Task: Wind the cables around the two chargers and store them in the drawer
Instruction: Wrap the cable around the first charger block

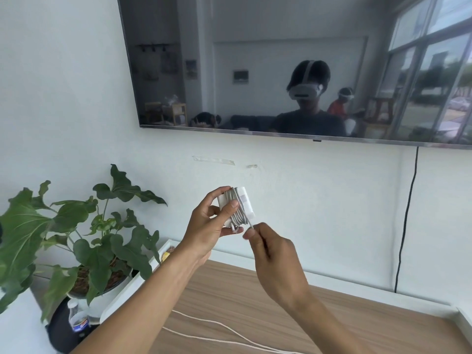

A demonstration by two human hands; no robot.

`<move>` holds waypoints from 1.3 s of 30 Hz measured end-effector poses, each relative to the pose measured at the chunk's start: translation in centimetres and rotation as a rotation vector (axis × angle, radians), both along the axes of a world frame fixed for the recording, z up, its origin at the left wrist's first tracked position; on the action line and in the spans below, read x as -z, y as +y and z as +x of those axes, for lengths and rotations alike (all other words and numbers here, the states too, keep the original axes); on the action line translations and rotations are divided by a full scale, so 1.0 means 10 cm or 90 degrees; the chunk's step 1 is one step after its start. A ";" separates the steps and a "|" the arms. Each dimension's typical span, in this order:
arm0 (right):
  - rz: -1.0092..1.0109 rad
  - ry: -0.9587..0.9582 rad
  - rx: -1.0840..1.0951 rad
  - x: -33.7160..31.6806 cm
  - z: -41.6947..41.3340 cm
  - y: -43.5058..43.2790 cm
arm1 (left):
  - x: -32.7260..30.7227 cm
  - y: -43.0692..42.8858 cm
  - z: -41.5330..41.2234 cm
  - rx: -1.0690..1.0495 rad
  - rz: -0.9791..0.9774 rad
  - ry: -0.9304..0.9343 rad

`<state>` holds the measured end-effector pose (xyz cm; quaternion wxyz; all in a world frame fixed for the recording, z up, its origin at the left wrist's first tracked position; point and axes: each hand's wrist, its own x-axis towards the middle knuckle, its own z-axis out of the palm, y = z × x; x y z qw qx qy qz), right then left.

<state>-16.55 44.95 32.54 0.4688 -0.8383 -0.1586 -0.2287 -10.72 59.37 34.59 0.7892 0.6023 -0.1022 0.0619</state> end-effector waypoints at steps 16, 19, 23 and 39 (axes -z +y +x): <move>-0.312 -0.202 0.190 0.11 0.10 -0.12 | 0.00 -0.05 -0.06 0.008 -0.104 0.097; -0.388 -0.250 0.212 0.15 0.12 -0.15 | 0.00 -0.05 -0.05 -0.015 -0.090 0.113; -0.440 -0.298 0.204 0.27 0.13 -0.17 | 0.01 -0.09 -0.05 -0.040 -0.057 0.125; -0.129 0.184 -0.028 -0.12 0.40 -0.49 | 0.00 0.01 -0.21 0.213 0.134 0.015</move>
